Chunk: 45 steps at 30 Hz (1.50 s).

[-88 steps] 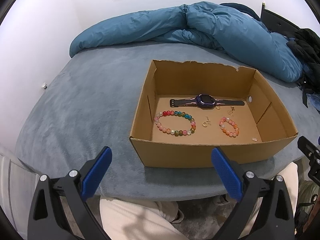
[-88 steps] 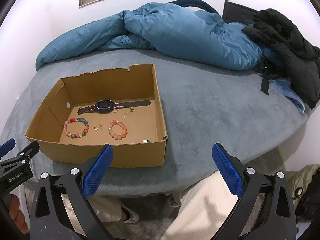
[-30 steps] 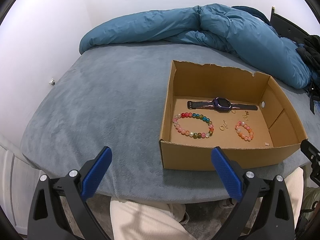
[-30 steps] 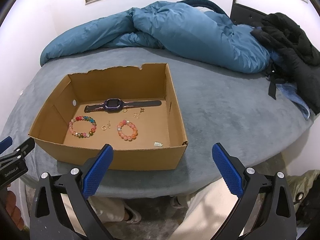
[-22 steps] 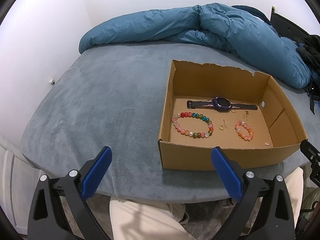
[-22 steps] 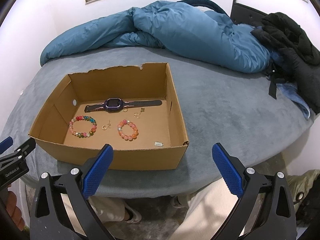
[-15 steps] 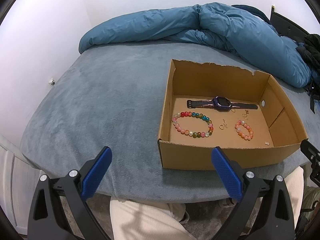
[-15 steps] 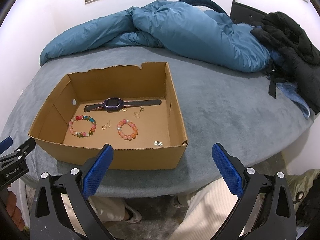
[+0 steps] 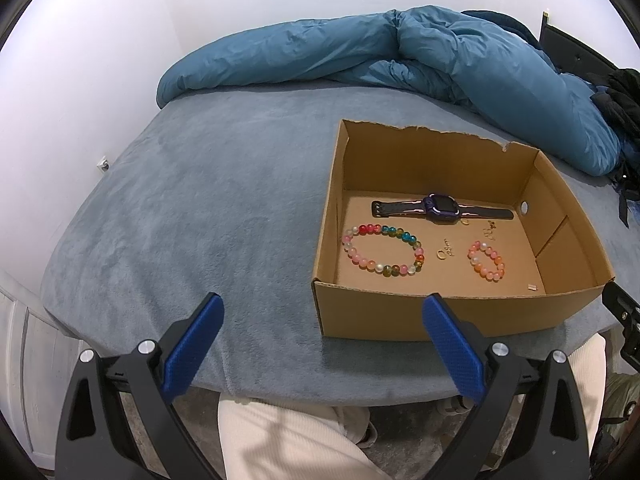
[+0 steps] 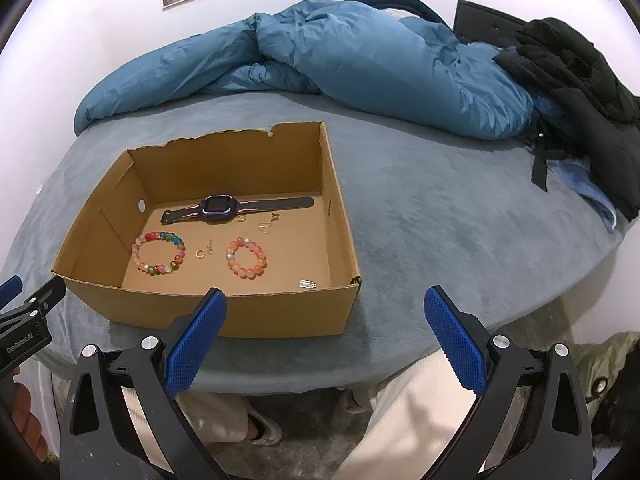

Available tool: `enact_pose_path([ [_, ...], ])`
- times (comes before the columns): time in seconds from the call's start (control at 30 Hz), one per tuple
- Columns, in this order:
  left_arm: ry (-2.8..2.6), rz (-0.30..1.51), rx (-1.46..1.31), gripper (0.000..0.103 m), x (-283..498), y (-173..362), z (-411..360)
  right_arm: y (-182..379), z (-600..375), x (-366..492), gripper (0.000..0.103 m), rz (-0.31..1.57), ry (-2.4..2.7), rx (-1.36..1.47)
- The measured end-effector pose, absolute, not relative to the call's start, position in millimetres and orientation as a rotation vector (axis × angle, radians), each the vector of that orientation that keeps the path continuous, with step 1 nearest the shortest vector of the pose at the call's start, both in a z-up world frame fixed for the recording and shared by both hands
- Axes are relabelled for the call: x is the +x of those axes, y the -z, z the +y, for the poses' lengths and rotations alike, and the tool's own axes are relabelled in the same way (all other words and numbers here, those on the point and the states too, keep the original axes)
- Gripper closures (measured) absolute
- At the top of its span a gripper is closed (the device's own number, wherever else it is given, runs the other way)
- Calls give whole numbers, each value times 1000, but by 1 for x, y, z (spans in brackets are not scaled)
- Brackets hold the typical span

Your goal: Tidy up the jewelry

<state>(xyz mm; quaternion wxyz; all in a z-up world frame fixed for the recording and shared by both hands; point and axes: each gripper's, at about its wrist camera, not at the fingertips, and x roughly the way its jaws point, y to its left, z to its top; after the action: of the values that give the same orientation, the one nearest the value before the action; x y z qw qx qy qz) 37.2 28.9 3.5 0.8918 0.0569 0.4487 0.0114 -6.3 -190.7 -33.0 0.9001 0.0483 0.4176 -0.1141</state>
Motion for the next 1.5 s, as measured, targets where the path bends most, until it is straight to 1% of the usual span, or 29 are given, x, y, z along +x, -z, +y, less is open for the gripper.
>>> enact_pose_path([
  [1.5,-7,926,120,6,38,-8,26,28,-188,-8,8,857,237,94],
])
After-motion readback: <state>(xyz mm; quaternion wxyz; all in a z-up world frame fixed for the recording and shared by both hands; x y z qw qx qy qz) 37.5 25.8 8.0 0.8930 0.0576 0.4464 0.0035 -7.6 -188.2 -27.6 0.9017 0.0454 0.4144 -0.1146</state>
